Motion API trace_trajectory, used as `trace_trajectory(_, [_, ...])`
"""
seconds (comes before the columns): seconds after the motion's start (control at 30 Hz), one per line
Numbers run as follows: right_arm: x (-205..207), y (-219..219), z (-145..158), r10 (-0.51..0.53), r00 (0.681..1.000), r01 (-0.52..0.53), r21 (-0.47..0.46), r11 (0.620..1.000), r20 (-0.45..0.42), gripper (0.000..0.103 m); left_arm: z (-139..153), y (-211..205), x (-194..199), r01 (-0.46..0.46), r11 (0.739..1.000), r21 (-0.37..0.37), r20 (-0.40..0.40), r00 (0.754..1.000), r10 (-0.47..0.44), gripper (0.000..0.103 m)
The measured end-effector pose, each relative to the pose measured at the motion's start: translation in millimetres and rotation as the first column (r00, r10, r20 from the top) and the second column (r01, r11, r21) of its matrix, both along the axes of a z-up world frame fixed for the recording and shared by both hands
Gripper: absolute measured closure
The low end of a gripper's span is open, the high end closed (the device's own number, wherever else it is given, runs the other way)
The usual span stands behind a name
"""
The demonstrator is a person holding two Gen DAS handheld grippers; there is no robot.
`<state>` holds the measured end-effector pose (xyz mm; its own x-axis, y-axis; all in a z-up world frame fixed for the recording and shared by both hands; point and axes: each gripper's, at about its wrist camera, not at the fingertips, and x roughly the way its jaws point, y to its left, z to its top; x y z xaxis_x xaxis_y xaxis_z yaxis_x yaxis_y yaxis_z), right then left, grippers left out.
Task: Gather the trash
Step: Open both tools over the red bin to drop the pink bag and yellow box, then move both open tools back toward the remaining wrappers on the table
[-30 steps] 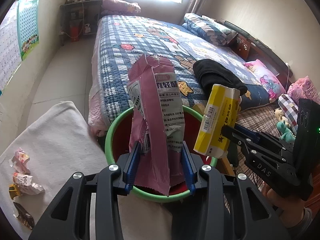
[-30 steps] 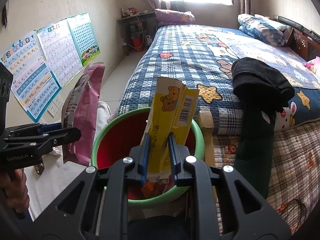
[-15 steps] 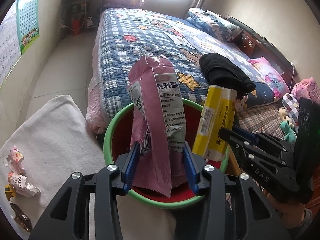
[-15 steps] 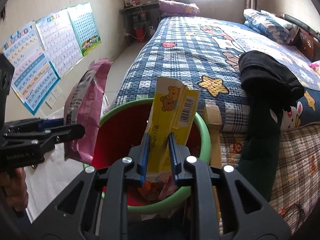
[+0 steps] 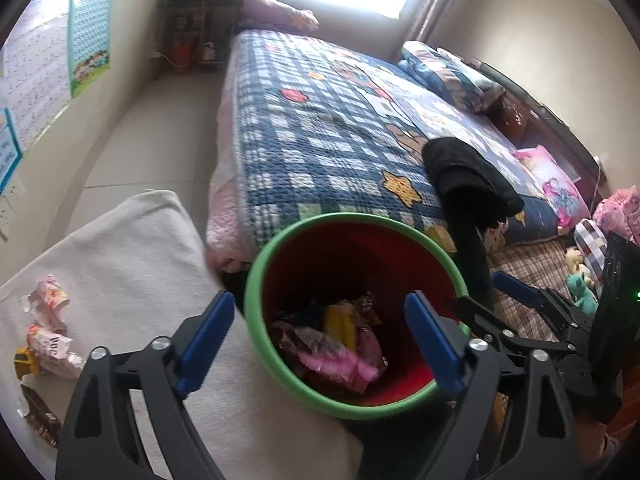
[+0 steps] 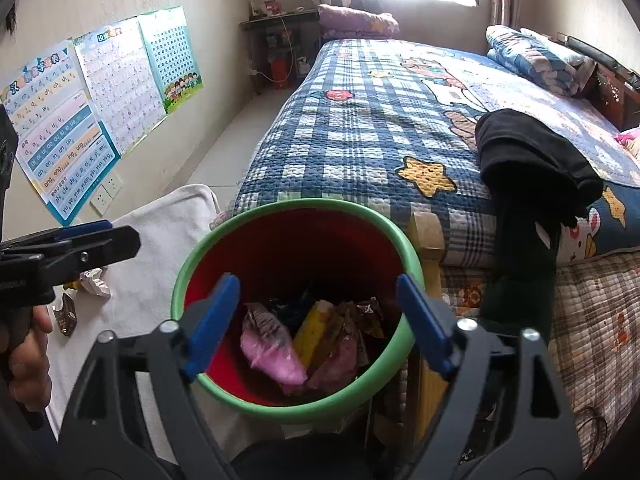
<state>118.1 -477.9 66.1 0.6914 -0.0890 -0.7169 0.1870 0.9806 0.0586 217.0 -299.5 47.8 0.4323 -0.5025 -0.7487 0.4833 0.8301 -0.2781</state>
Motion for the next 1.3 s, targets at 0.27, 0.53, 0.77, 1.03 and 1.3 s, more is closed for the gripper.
trace_trajectory(0.27, [-11.1, 28.1, 6.6, 0.016, 1.000, -0.016, 0.004, 1.000, 0.011, 0.007, 10.8, 40.0, -15.5, -0.058, 0.998, 0.028, 0.053, 0.997, 0.056, 0.008])
trace_trajectory(0.53, [-21.2, 73.9, 14.7, 0.077, 0.997, -0.077, -0.006, 0.997, 0.027, 0.005, 13.2, 93.6, -39.4, -0.125, 0.992, 0.020, 0.065, 0.990, 0.124, 0.008])
trace_trajectory(0.77, [-24.1, 119.8, 18.8, 0.143, 0.989, -0.143, -0.011, 0.990, 0.033, 0.005, 8.6, 149.0, -65.0, -0.199, 0.980, 0.017, 0.062, 0.978, 0.198, 0.008])
trace_trajectory(1.03, [-17.7, 176.5, 13.2, 0.244, 0.970, -0.244, -0.009, 0.970, 0.017, 0.005, 1.6, 222.5, -87.0, -0.315, 0.949, 0.017, 0.048, 0.948, 0.314, 0.008])
trace_trajectory(1.3, [-4.5, 242.5, 3.5, 0.373, 0.928, -0.373, -0.045, 0.927, -0.008, 0.005, -15.3, 305.2, -103.6, -0.448, 0.894, 0.028, -0.001, 0.894, 0.448, 0.008])
